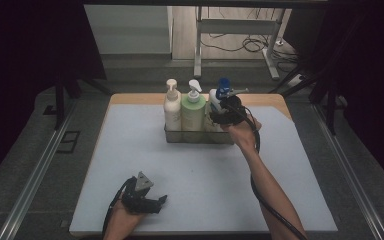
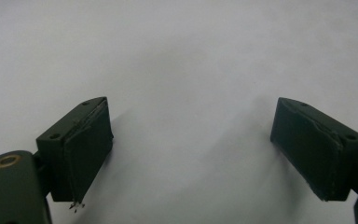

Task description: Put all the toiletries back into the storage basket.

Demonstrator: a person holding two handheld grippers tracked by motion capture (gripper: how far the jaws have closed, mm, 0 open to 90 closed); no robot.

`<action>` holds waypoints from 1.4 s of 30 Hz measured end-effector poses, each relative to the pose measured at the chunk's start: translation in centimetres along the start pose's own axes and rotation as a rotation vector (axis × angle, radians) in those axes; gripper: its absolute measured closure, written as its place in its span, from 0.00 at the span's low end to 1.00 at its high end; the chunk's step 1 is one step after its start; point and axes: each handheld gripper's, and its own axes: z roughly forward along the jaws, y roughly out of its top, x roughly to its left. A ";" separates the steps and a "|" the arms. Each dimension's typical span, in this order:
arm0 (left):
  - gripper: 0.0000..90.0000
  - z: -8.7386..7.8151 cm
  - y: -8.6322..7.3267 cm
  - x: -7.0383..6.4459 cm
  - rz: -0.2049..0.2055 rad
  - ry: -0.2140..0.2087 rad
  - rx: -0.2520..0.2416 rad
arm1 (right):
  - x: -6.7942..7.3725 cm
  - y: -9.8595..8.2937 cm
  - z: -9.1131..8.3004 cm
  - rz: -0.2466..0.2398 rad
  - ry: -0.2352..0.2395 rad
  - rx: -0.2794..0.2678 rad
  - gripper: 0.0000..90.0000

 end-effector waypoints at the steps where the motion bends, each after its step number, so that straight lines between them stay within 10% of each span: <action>1: 0.14 0.0 0.0 0.0 0.000 0.000 0.000 | -0.1 -0.1 0.0 0.008 0.003 -0.007 0.46; 24: 0.14 0.0 0.0 0.0 0.001 0.001 0.000 | -0.4 0.2 0.4 -0.026 0.016 0.007 0.38; 42: 0.14 0.0 0.0 0.0 0.001 0.002 0.000 | -1.1 -1.4 -2.6 -0.036 0.070 -0.024 0.44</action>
